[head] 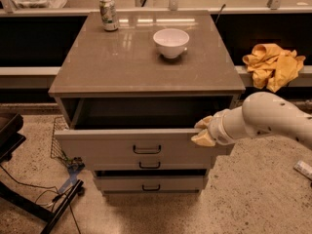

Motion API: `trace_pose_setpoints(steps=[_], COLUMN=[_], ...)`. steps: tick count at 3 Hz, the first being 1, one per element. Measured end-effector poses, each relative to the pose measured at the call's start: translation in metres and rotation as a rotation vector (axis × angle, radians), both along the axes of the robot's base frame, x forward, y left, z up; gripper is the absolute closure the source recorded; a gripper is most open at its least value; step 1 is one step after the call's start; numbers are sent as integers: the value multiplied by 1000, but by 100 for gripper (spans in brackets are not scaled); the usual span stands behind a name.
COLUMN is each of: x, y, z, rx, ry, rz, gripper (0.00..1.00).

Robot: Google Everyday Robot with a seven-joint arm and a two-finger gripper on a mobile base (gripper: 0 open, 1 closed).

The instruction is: Open top drawer

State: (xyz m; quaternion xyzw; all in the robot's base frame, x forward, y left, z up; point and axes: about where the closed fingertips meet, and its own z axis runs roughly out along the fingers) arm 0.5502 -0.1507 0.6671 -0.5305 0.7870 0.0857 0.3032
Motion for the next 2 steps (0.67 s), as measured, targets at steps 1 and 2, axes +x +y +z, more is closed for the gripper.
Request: trace_pose_setpoints(steps=[1, 2], x=[0, -10], y=[0, 2], z=[4, 3], rx=[0, 1], ry=[0, 14], rz=[0, 21], gripper=[100, 100])
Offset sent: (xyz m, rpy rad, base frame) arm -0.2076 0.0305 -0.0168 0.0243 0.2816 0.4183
